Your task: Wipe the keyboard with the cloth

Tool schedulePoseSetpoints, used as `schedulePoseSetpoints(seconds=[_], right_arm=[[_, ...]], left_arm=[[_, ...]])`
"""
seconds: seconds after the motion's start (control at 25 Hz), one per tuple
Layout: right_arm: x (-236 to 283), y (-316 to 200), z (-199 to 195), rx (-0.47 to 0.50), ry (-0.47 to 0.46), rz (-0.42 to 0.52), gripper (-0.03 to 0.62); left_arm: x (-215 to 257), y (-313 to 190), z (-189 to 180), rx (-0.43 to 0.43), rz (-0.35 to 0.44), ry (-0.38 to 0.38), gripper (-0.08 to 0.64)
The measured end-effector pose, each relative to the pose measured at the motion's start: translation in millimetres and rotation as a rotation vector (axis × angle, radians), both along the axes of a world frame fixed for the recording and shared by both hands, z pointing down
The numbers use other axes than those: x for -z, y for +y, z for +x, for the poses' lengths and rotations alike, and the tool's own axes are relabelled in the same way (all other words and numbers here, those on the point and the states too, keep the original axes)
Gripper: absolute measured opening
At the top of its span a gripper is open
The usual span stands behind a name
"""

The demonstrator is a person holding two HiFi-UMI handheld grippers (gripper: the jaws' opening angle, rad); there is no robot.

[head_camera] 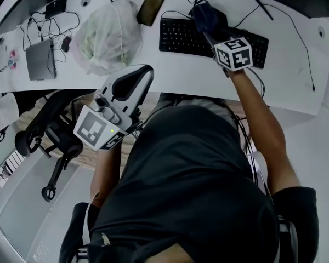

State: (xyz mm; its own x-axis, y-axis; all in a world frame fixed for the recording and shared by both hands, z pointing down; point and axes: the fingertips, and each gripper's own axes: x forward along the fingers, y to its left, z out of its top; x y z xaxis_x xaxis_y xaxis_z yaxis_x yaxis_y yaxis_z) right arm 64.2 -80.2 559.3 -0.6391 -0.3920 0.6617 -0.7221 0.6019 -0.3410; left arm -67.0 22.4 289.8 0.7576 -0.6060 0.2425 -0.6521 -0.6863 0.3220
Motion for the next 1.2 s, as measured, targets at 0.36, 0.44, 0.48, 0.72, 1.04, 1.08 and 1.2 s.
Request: schedulePoseSetpoints(seconds=[0.36,0.44,0.48,0.72,1.04,1.08,1.2], right_arm=[[-32.6,105.5,-29.7,0.039,-0.071,-0.237,0.049],[-14.9,58.0,-24.7,0.006,-0.081,-0.136,0.049],[-4.2,29.3,-20.8,-0.012,-0.074,-0.079,0.049],[-23.8,55.9,-24.9,-0.066,-0.037,-0.167,0.048],[-12.7,11.8,-42.7,-0.025,-0.051,-0.106,0.048],[-13.4,0.4,-40.5,-0.045,-0.043,-0.11,0.048],[-23.3,32.6,-49.2,-0.039,-0.041,-0.175,0.048]], left_arm=[[3.7,3.8,-10.0,0.0,0.001,0.008,0.012],[-1.0,4.8,-12.4,-0.008,-0.01,0.0,0.012],[-2.2,4.5,-12.5,-0.012,-0.012,-0.001,0.012],[4.9,3.0,-12.9,-0.024,0.01,0.007,0.012],[-4.3,-6.0,-47.0,0.021,0.011,-0.004,0.012],[-3.0,-7.5,-50.3,0.029,0.018,-0.004,0.012],[0.9,-10.4,-59.9,0.058,0.035,0.002,0.012]])
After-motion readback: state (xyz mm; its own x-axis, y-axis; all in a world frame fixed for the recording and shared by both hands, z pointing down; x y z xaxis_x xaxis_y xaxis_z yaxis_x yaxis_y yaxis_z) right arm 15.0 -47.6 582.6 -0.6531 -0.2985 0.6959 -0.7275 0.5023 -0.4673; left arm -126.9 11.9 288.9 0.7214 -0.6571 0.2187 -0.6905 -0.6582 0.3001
